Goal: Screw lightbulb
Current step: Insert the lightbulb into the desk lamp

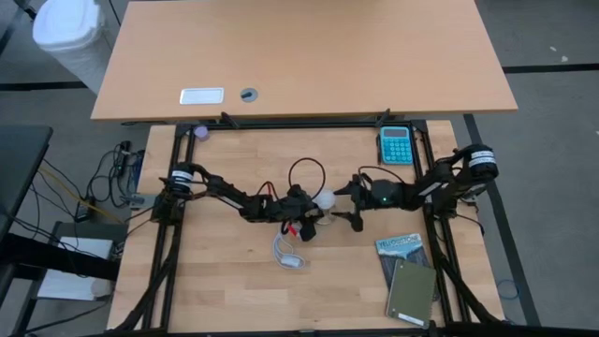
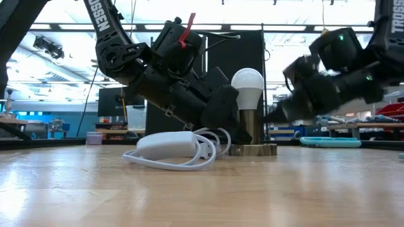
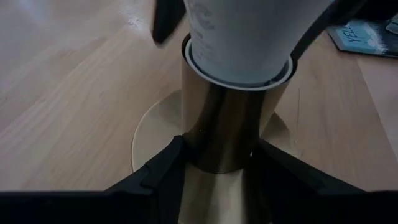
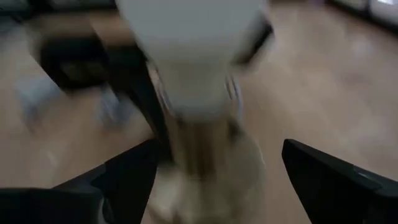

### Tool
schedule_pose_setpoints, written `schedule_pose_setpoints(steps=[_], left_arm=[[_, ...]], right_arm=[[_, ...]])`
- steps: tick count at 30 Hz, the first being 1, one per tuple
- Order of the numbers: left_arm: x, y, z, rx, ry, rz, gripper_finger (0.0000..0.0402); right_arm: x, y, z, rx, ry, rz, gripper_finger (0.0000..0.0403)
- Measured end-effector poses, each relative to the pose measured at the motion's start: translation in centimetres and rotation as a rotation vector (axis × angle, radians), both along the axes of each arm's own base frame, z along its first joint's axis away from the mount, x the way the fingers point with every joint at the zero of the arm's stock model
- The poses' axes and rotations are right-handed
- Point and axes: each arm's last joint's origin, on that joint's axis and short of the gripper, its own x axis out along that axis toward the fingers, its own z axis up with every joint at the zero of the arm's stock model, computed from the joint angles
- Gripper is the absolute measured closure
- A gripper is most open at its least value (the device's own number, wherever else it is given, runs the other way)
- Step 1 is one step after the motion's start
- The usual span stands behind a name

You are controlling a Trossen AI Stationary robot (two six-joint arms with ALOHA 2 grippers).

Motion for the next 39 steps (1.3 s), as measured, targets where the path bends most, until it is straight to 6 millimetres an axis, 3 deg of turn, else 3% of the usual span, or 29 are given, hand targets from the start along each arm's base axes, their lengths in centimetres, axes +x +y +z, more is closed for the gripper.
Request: schedule_pose_setpoints(steps=[8, 21, 37, 39], left_arm=[[0.0, 0.0, 0.0, -0.011, 0.003, 0.002, 0.0214], [-0.1, -0.1, -0.1, -0.037, 0.002, 0.007, 0.0214], [-0.2, 0.6, -0.2, -0.040, 0.008, 0.126, 0.0214], [-0.2, 0.6, -0.2, -0.044, 0.004, 0.115, 0.0214]], right_arm=[[1.7, -0.1, 1.5, 0.006, -0.097, 0.127, 0.0065], [1.8, 1.1, 1.5, 0.055, -0.087, 0.182, 0.0075], [-1.5, 2.1, 1.9, 0.107, -0.102, 0.215, 0.0106], [-2.0, 2.0, 1.7, 0.086, -0.099, 0.151, 0.0111]])
